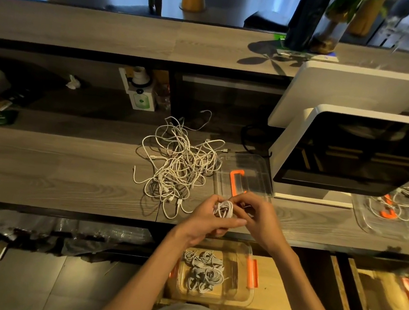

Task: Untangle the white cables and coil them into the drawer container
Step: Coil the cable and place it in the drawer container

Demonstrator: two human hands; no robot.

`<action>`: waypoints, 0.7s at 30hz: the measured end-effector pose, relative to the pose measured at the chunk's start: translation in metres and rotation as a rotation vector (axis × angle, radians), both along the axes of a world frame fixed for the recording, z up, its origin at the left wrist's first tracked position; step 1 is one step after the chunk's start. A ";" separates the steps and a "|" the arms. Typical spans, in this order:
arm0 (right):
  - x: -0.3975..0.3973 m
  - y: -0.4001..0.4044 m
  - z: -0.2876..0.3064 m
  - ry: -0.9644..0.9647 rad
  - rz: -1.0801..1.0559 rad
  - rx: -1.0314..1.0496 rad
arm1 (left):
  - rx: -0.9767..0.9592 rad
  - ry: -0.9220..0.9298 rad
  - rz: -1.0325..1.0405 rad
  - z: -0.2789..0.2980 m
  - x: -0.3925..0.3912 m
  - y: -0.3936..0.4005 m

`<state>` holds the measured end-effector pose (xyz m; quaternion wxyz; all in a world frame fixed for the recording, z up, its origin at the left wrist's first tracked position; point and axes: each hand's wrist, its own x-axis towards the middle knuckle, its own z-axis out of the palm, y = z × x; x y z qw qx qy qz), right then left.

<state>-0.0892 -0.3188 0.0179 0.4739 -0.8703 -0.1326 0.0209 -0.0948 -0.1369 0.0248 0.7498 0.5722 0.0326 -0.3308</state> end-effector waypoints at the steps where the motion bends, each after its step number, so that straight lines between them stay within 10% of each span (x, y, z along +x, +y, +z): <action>1: -0.001 0.000 0.000 0.006 0.006 -0.002 | 0.010 -0.016 0.040 -0.001 0.000 -0.001; 11: -0.009 0.009 -0.006 0.024 -0.133 0.001 | 0.454 -0.270 0.209 -0.004 0.002 -0.011; 21: -0.021 0.025 -0.016 0.060 -0.234 0.041 | -0.117 0.054 0.418 -0.002 0.008 -0.001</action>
